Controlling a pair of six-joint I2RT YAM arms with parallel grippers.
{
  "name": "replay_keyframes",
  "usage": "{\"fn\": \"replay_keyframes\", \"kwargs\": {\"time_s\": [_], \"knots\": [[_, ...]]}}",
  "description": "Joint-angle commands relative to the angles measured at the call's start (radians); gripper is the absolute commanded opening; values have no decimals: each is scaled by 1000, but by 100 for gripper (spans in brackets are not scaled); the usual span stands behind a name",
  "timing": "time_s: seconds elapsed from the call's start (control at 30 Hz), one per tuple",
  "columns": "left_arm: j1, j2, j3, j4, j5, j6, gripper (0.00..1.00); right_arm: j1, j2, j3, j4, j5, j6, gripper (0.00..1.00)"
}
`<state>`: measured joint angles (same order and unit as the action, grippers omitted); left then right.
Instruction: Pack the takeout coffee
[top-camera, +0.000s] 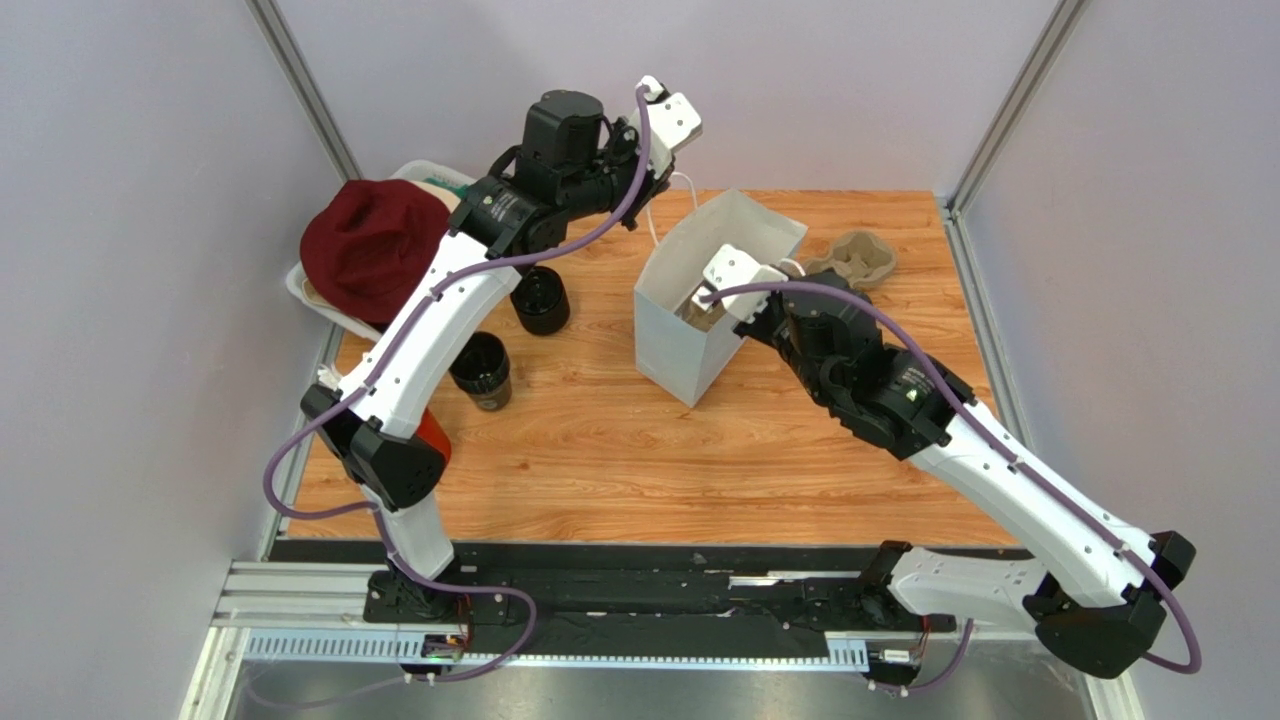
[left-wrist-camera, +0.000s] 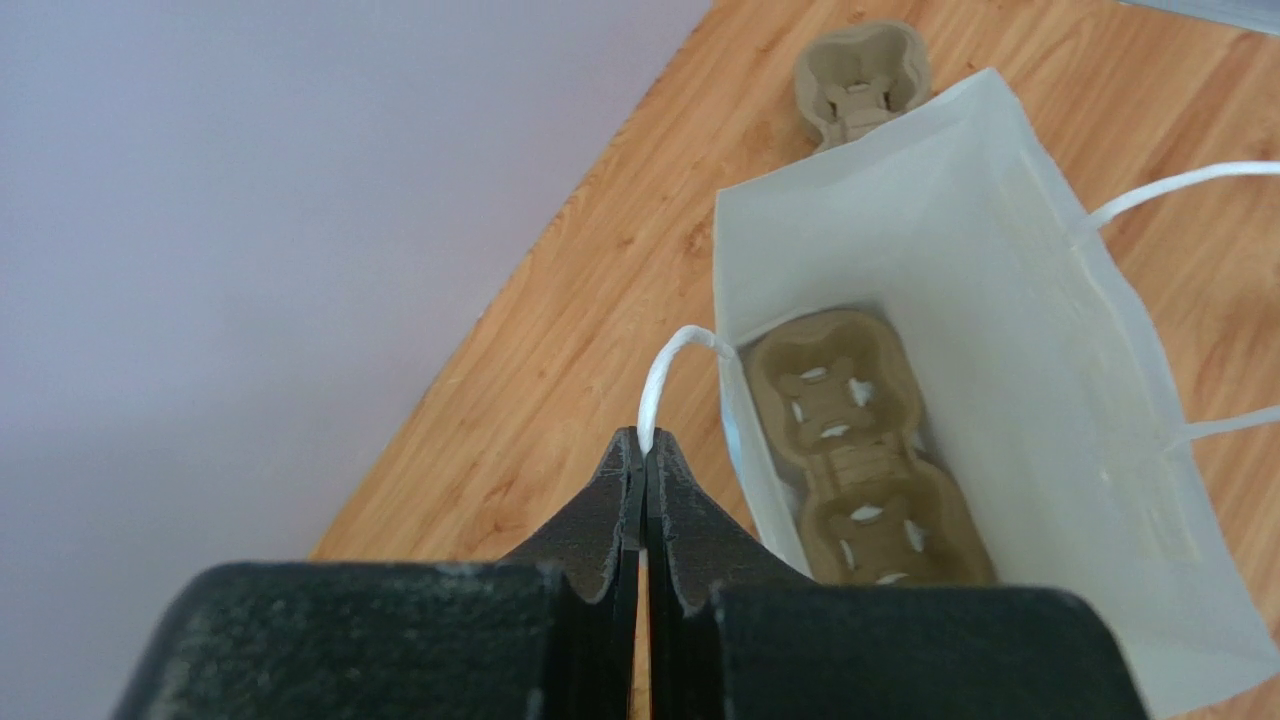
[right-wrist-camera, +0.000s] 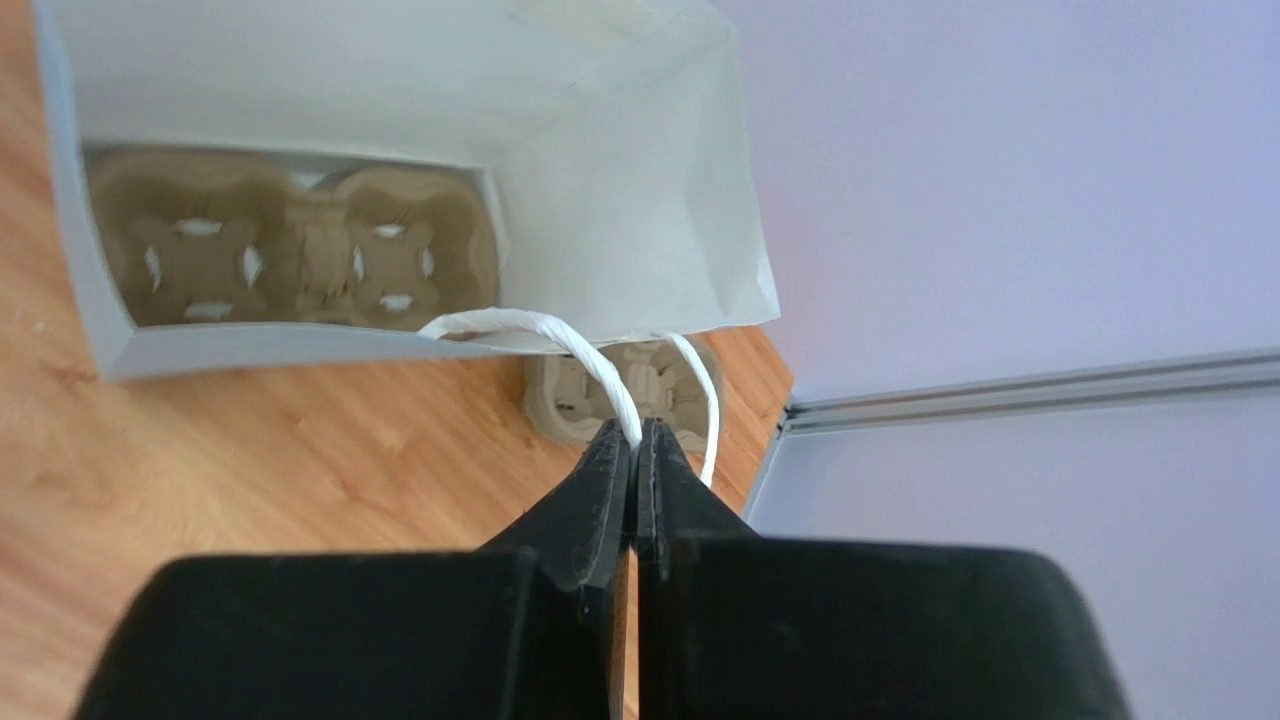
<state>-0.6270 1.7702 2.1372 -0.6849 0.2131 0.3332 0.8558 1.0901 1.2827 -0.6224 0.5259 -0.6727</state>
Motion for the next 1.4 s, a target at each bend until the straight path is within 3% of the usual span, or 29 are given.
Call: {"fn": "replay_keyframes", "kwargs": {"time_s": [0.0, 0.9, 1.37], "knots": [[9, 3, 44, 129, -90, -19, 0, -43, 42, 46, 142, 80, 5, 0], [36, 199, 124, 364, -274, -36, 0, -268, 272, 145, 404, 88, 124, 0], [55, 327, 236, 432, -267, -45, 0, -342, 373, 178, 509, -3, 173, 0]]}}
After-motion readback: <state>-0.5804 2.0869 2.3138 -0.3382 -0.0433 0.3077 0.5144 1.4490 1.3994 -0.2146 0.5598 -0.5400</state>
